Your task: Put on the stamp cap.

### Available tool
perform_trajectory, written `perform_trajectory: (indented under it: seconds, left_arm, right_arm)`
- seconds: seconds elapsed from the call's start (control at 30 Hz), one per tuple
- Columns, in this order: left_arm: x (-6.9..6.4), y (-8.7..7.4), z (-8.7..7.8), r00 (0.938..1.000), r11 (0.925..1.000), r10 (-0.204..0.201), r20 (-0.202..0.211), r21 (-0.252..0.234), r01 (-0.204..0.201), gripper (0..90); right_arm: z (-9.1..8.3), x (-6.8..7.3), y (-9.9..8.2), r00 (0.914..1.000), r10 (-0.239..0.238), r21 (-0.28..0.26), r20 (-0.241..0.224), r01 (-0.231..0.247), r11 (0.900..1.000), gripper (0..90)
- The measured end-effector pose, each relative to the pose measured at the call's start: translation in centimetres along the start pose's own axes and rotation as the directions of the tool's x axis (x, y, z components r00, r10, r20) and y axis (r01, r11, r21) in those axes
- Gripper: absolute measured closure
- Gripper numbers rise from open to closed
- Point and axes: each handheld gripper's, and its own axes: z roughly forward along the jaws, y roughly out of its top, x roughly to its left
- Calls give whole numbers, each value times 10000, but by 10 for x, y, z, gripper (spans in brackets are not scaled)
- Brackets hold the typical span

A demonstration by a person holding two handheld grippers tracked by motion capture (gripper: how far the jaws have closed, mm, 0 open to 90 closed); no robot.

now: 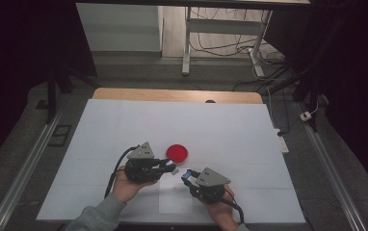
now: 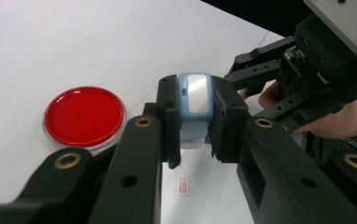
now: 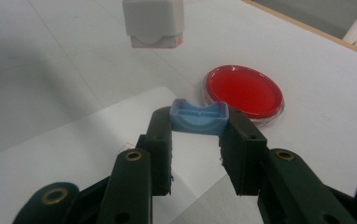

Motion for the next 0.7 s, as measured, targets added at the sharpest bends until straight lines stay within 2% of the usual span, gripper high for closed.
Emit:
perform_trajectory:
  seconds: [0.07, 0.23, 0.7]
  left_arm:
    - [0, 0, 1, 10000, 10000, -9, -17, -5, 9, 759]
    - [-2, 0, 5, 10000, 10000, -47, -87, -38, 47, 759]
    - [-5, 1, 13, 9999, 10000, -93, -105, -31, 92, 759]
  right_arm:
    - [1, 2, 1, 9999, -47, 33, 101, 47, 10000, 645]
    - [5, 5, 3, 9999, -104, -17, -3, 104, 9999, 645]
    - [10, 11, 6, 9998, -182, -44, 63, 182, 9998, 645]
